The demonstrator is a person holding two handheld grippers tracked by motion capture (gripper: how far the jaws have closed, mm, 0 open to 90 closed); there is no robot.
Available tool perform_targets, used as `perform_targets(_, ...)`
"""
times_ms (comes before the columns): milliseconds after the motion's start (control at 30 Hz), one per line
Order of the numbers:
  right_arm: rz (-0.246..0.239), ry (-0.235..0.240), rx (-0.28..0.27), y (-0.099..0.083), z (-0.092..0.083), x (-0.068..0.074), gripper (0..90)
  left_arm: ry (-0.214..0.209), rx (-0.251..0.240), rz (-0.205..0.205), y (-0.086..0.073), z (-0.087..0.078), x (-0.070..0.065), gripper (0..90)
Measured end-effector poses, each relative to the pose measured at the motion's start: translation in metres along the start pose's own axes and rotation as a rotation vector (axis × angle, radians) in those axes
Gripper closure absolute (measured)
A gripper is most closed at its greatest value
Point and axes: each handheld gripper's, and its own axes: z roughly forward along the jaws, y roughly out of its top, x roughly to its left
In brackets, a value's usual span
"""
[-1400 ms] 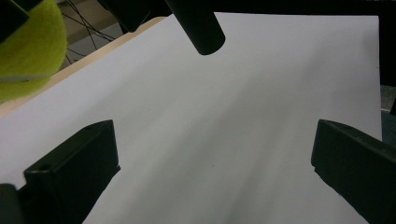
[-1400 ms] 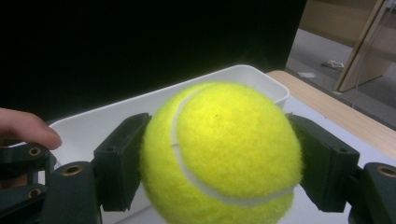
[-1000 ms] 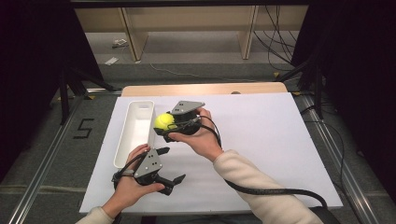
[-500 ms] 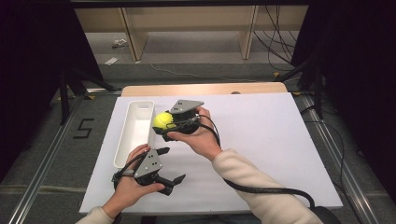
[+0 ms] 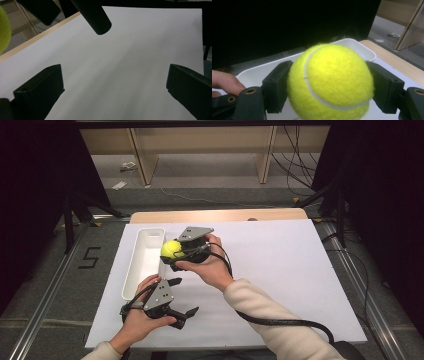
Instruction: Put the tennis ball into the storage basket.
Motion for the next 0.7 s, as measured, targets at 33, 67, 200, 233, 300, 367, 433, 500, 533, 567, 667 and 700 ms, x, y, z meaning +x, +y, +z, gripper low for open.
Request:
perform_targets(33,0.000,0.001,-0.003,0.0009,-0.0001,0.0002,26.2,0.000,0.000,-0.002,-0.0002,-0.0001,-0.0001,0.6)
perform_targets(67,-0.003,0.001,-0.004,0.0015,-0.0003,0.0002,26.2,0.001,0.000,-0.001,-0.0003,-0.0002,-0.0002,0.6)
perform_targets(200,-0.002,-0.003,-0.009,0.0028,0.0010,-0.0005,26.2,0.004,-0.001,-0.002,-0.0001,-0.0010,0.0004,0.6)
perform_targets(233,0.001,-0.003,-0.010,0.0028,0.0017,-0.0003,26.2,0.004,-0.001,-0.001,-0.0002,-0.0012,0.0006,0.6)
perform_targets(300,0.002,-0.001,-0.007,0.0026,0.0030,-0.0001,26.2,0.006,-0.003,-0.001,-0.0002,-0.0017,0.0012,0.6)
perform_targets(367,0.004,-0.001,-0.002,0.0024,0.0040,0.0004,26.1,0.006,-0.005,-0.002,-0.0001,-0.0019,0.0012,0.6)
perform_targets(433,0.001,0.000,-0.002,0.0027,0.0044,0.0002,26.2,0.005,-0.004,-0.002,-0.0001,-0.0017,0.0009,0.6)
perform_targets(500,0.001,-0.001,-0.004,0.0032,0.0052,0.0007,26.2,0.005,-0.002,-0.001,-0.0001,-0.0015,0.0003,0.6)
perform_targets(533,0.002,0.000,-0.003,0.0034,0.0054,0.0010,26.2,0.006,-0.003,-0.001,0.0000,-0.0015,0.0003,0.6)
perform_targets(567,0.003,0.000,-0.004,0.0036,0.0057,0.0011,26.2,0.006,-0.003,-0.002,0.0001,-0.0015,0.0003,0.6)
perform_targets(667,0.002,-0.001,-0.005,0.0039,0.0065,0.0010,26.2,0.006,-0.002,0.000,-0.0002,-0.0016,0.0005,0.6)
perform_targets(700,0.000,-0.002,-0.005,0.0039,0.0069,0.0006,26.2,0.007,-0.002,0.000,-0.0002,-0.0016,0.0006,0.6)
